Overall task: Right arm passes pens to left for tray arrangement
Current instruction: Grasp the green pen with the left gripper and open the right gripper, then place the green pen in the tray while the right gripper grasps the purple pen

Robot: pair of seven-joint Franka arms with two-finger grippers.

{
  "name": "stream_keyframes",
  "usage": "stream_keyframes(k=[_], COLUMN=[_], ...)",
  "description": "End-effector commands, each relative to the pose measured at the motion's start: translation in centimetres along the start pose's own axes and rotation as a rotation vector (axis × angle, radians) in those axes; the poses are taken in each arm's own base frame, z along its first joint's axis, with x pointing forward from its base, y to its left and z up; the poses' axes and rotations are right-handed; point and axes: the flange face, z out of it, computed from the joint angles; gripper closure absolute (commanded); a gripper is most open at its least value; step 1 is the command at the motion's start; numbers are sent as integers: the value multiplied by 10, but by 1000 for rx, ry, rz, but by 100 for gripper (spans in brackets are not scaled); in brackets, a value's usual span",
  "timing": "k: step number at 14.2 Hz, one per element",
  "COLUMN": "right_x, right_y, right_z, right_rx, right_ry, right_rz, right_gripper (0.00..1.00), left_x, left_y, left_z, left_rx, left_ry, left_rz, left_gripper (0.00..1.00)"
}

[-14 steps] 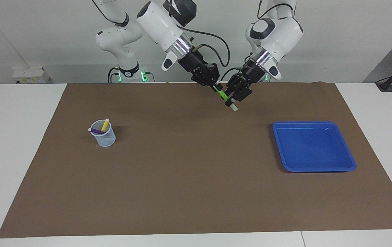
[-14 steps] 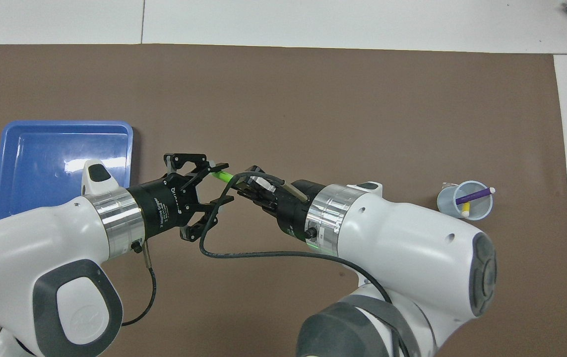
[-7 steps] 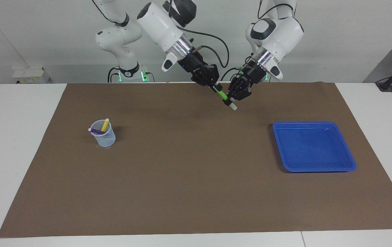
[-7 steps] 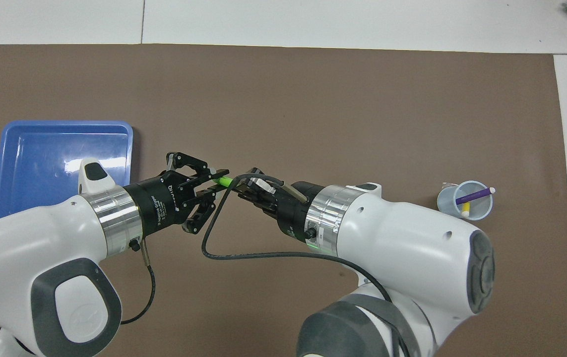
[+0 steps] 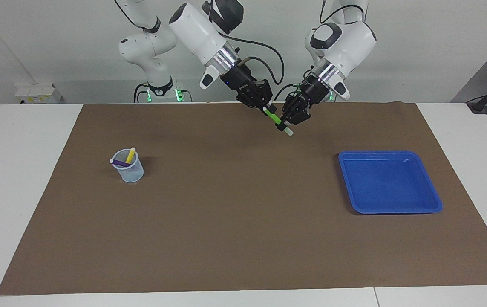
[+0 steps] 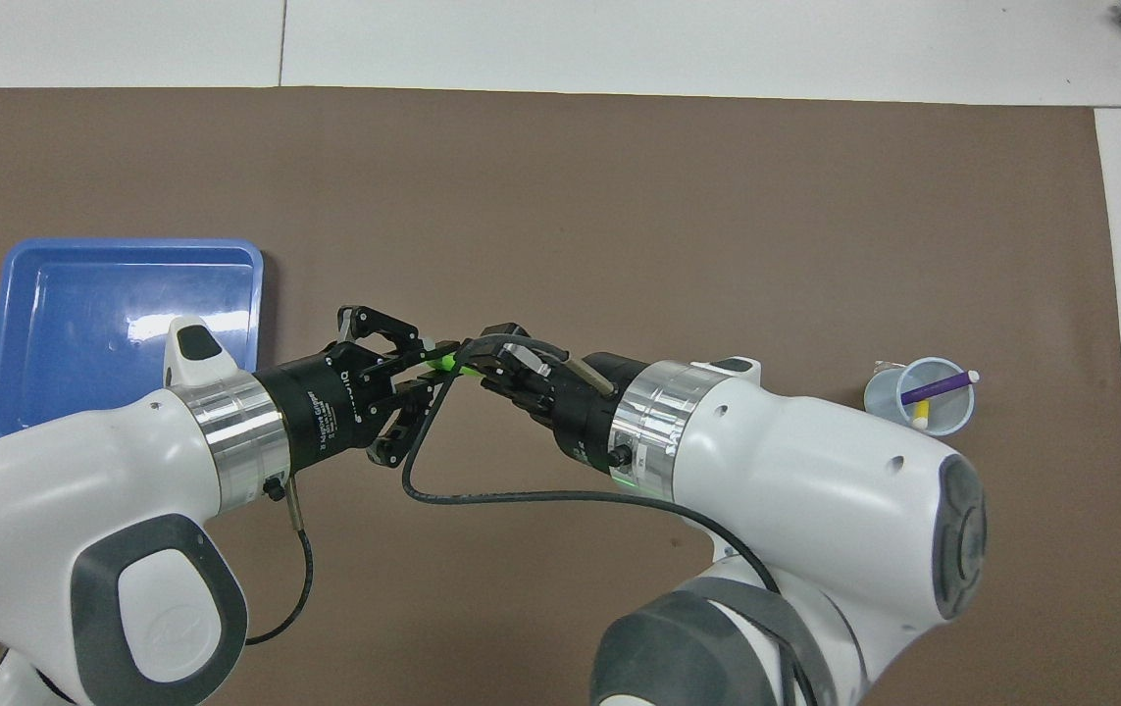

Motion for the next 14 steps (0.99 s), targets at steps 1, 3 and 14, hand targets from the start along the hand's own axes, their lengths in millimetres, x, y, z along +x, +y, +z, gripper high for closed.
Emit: stream_keyframes(k=[1, 3, 14], right_x=[9, 25, 111], right_y=[-3, 2, 84], right_z=[-3, -7, -62], right_rx=[18, 7, -555], right_ry=[11, 26, -158], right_rz=[10, 9, -676], right_gripper=[0, 0, 0], left_x=[2, 5, 62], left_y=[-4, -3, 4], left_z=[-1, -2, -38], left_rx=[18, 33, 405], left_ry=[-15, -15, 100], left_rz=[-22, -3, 620], left_gripper=[100, 100, 100])
